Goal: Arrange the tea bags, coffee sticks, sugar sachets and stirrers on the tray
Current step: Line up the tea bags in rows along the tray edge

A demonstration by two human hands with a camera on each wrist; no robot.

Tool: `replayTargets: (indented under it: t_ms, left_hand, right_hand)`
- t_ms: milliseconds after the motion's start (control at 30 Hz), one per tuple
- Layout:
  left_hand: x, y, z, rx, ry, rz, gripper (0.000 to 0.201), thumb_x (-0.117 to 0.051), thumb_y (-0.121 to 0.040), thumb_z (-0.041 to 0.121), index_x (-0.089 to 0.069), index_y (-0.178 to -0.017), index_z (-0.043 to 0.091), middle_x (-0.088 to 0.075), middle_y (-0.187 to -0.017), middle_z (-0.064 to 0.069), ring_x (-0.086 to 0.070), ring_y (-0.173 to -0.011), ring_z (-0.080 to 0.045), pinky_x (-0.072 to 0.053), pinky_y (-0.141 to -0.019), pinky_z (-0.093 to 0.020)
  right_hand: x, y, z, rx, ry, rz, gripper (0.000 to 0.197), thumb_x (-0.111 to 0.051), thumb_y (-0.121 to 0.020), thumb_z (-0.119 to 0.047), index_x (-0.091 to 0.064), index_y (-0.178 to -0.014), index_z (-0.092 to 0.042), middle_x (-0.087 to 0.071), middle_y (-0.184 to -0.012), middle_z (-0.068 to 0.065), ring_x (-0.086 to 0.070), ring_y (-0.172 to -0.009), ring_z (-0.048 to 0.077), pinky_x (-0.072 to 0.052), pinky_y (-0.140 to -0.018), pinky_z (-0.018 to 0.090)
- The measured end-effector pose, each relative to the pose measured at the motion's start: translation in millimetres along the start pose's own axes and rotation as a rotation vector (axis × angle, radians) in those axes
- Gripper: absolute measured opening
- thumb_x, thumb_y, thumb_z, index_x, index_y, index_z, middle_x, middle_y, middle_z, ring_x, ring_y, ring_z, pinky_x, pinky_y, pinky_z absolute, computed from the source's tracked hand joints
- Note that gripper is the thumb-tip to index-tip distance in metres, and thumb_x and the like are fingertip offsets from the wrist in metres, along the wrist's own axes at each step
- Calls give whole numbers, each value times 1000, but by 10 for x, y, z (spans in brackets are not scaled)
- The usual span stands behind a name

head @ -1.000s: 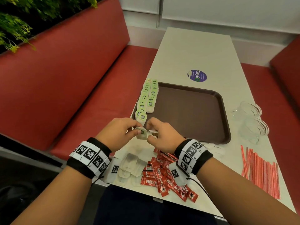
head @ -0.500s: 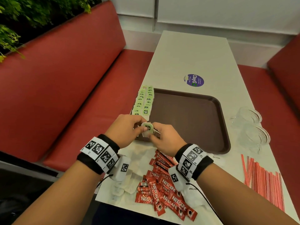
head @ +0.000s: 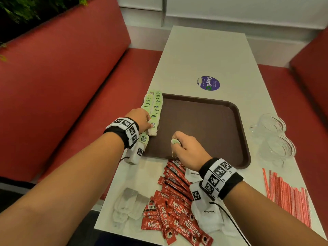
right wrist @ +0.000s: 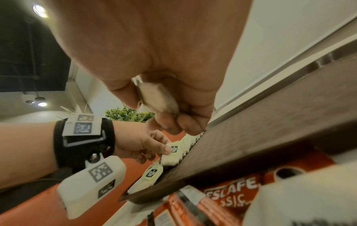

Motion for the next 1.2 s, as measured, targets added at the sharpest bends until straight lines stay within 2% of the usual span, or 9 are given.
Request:
replayTargets:
  t_ms: [67, 167, 233, 400, 533, 733, 900, 1067, 1200]
  left_hand:
    - [-4, -51, -5, 21, -32, 1, 23, -75, -84, 36, -68, -95, 17, -65, -93, -4, -66, -98, -26, -54, -79, -34]
    - [4, -81, -32, 53, -73, 19, 47, -78, -80, 41, -55, -114, 17, -61, -103, -2, -63, -99, -27, -51, -77, -36]
    - [31, -71, 10, 32, -99, 46, 54, -75, -80, 47, -52, -116, 15, -63, -105, -6, -62, -93, -27, -51, -73, -36]
    - [-162, -75, 226, -30, -243, -135, 48, -70, -78, 61, -65, -93, 15, -69, -88, -3, -65, -83, -22, -56, -75, -36]
    - [-223, -88, 238, -50, -317, -147, 41, -74, -73, 53, -65, -87, 16, -69, -81, -2, -65, -72, -21, -58, -67, -35]
    - [-45, 23, 186, -79, -269, -50, 35, -64, -85, 50, -65, -92, 17, -67, -90, -4, -63, -84, -22, -56, -77, -39]
    - [-203, 257, -17, -33, -325, -83, 42, -72, -75, 58, -55, -88, 22, -57, -81, 3, -60, -76, -20, -47, -60, -30]
    - [-297, 273, -174, -4, -315, -42, 41, -67, -79, 53, -56, -94, 16, -57, -85, 0, -59, -76, -23, -43, -60, -29]
    - [-241, 296, -200, 6, -289, -36, 40, -64, -82, 51, -58, -98, 14, -54, -81, -1, -58, -76, -23, -42, -59, -29]
  right_hand:
    - [6, 3, 7, -3, -1, -10, 12, -43, -100, -19, -51, -91, -19, -70, -82, 5, -63, -72, 24, -52, -69, 45]
    - [13, -4, 25, 1, 25, -14, 13, -41, -102, -22, -51, -95, -17, -71, -86, 4, -63, -70, 23, -54, -68, 48]
    - [19, -5, 40, -2, 20, -15, 13, -41, -103, -25, -51, -97, -19, -71, -86, 2, -65, -70, 22, -55, -69, 49]
    - [19, -34, 35, -7, -17, -19, 15, -41, -106, -33, -49, -102, -20, -71, -88, -3, -70, -67, 15, -59, -73, 46]
    - [15, -63, 44, -21, -41, -9, 12, -46, -105, -34, -48, -104, -22, -71, -93, 1, -72, -65, 14, -60, -73, 48]
    - [33, -50, 46, -22, 10, -2, 13, -48, -104, -34, -52, -107, -22, -69, -86, -1, -71, -64, 12, -60, -75, 42]
    - [8, -63, 46, -11, 32, -12, 11, -49, -104, -33, -52, -106, -23, -68, -80, -2, -70, -63, 10, -59, -73, 38]
    - [-6, -82, 17, -12, 62, -11, 13, -50, -103, -35, -53, -103, -23, -65, -75, -6, -68, -56, 8, -52, -60, 28]
    - [-17, -103, 13, -1, 108, 6, 21, -51, -102, -39, -54, -100, -19, -67, -82, 2, -66, -59, 18, -58, -63, 42]
Point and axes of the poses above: each hand's wrist, its own y-axis away from the middle knuckle, its own x-axis out of the back of the hand, z = x × y, the point moved 8 cm from there along -y, towards the middle knuckle
